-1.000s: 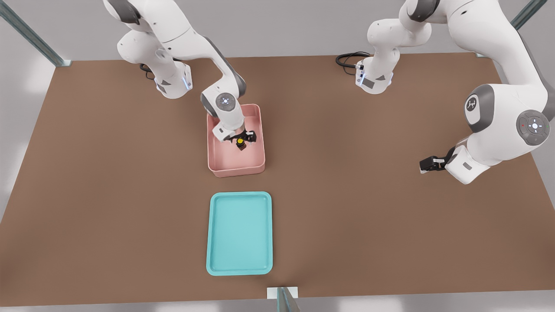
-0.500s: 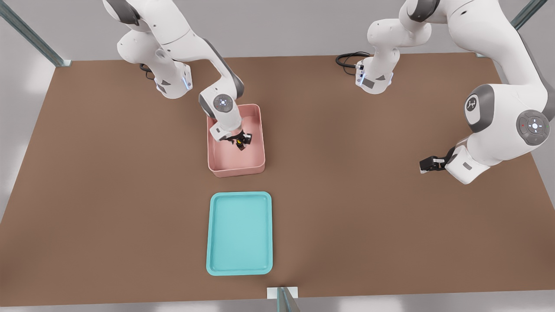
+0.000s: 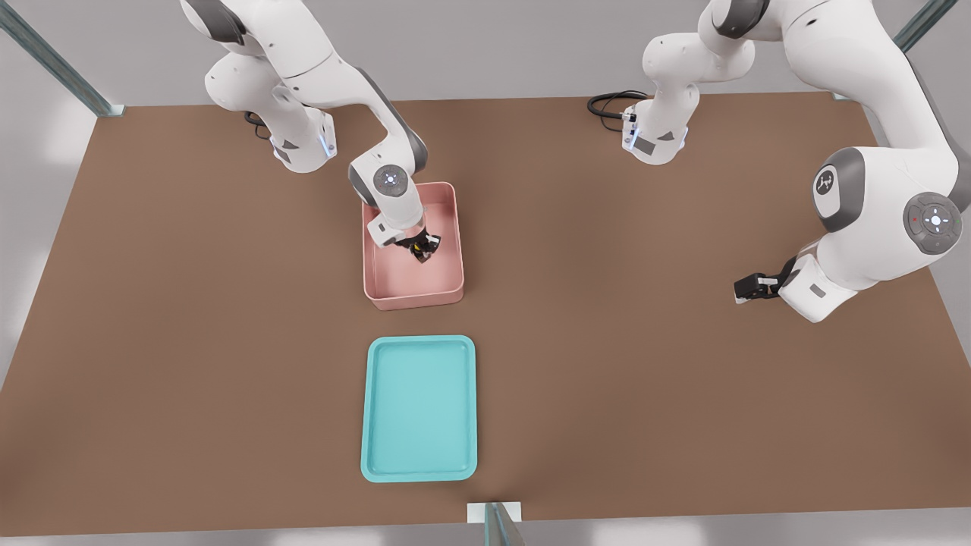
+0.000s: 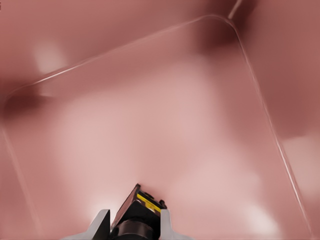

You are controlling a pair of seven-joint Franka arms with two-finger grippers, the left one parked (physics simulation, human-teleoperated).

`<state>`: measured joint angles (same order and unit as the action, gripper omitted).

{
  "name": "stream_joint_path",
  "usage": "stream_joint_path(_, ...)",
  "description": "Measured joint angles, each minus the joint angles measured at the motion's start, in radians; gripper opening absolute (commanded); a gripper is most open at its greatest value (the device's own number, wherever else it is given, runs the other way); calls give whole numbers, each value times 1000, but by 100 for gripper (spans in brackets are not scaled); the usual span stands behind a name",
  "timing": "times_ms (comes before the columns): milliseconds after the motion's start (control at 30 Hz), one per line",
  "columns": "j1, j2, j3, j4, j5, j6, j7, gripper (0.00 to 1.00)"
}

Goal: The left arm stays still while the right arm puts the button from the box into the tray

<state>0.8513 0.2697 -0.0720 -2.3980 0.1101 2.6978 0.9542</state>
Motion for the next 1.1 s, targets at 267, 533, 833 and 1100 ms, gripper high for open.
stream_joint_path(267, -1, -62, 0, 3, 3, -22, 7, 46)
stream_joint_path(533, -8, -185, -13, 26, 1, -110, 10, 46)
stream_joint_path(833, -81, -156, -58, 239, -34, -243, 6, 46)
stream_joint_path(1100, -178, 111, -49, 588, -50, -346, 1, 46)
